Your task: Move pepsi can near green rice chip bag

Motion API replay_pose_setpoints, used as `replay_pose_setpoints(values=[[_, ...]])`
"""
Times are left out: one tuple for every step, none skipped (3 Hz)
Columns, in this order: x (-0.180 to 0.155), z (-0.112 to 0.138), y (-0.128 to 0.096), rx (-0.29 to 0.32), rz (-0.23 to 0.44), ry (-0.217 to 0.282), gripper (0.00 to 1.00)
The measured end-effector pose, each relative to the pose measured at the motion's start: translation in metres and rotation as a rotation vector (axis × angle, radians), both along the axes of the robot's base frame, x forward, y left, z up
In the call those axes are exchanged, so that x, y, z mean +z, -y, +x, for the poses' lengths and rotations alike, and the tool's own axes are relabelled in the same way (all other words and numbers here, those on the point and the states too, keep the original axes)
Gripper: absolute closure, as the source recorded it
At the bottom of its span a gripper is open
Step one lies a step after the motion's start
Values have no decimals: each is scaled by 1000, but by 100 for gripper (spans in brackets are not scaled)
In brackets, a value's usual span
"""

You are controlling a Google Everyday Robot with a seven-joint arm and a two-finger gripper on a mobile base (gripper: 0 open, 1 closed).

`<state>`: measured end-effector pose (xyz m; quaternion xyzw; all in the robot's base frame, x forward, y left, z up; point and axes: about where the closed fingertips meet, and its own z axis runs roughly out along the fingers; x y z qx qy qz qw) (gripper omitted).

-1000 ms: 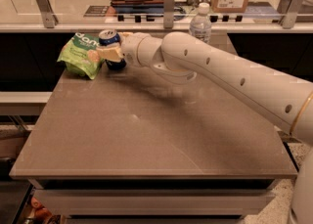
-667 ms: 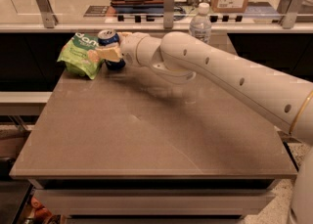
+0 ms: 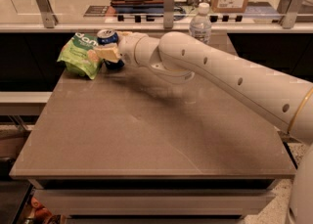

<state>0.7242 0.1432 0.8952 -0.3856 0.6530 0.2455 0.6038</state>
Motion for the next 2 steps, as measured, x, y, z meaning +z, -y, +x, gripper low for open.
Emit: replay_pose_setpoints(values=[[0, -1, -2, 3, 0, 0, 0], [0, -1, -2, 3, 0, 0, 0]])
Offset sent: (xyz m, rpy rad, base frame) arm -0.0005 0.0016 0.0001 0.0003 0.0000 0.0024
